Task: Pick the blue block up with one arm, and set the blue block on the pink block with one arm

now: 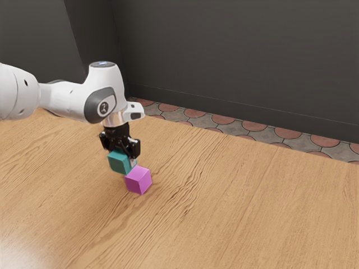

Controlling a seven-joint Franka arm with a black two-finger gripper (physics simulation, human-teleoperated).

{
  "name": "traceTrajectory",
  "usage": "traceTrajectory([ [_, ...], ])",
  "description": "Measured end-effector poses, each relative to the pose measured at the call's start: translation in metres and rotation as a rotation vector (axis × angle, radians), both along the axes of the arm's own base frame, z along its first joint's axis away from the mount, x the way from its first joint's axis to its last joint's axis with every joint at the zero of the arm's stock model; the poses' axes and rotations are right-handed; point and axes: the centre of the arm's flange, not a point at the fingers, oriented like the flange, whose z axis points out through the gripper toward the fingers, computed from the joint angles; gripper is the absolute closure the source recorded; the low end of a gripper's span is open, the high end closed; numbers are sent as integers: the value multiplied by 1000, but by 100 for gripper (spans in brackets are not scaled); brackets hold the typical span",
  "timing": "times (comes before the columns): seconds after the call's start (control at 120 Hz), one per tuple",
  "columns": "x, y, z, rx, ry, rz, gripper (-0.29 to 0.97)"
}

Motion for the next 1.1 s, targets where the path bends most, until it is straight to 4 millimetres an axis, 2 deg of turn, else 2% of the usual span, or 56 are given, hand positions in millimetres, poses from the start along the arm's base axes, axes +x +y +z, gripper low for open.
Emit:
traceTrajectory([
  [0.075,10,-2,-4,1,9,-20,30],
  [0.233,15,-5,-14,-8,31,-47,29],
  [0.408,28,-18,-15,-20,24,-87,28],
  [0.625,30,-18,-19,-32,31,-103,27],
  [0.767,30,-18,-20,-37,33,-118,14],
  [0.933,30,-19,-19,-48,30,-128,6],
  [1.017,29,-19,-5,-52,10,-133,4],
  [1.1,23,-19,36,-56,-45,-139,3],
])
